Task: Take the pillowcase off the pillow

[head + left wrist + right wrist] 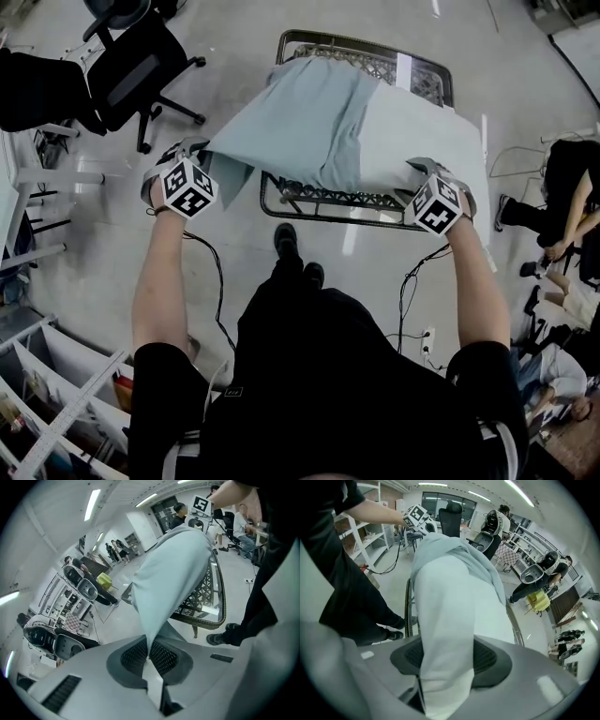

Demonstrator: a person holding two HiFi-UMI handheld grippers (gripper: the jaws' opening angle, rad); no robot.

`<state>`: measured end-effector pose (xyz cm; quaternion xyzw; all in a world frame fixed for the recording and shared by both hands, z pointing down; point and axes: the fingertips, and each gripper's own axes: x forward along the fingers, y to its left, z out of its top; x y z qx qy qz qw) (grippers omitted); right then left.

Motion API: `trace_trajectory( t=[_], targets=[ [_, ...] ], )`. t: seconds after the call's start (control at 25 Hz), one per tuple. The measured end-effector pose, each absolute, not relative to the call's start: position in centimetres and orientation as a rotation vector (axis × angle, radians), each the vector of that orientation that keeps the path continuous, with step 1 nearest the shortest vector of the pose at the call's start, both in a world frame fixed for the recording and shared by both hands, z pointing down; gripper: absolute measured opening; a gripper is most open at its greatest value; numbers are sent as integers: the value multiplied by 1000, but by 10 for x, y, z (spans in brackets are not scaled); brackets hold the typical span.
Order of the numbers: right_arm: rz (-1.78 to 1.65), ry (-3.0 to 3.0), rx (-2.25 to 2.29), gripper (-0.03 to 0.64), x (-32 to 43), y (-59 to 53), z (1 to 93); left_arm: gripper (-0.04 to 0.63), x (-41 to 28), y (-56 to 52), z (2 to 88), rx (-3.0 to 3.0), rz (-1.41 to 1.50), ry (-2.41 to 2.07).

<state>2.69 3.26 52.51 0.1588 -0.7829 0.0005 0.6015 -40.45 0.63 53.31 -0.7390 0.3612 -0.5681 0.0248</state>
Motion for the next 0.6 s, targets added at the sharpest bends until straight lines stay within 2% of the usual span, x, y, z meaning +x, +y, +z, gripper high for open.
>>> trace_trajectory(
  t=[0.6],
  targets=[
    [181, -1807, 477, 259, 58, 66, 548, 9, -452, -57, 513, -2234, -1762, 1170]
  ],
)
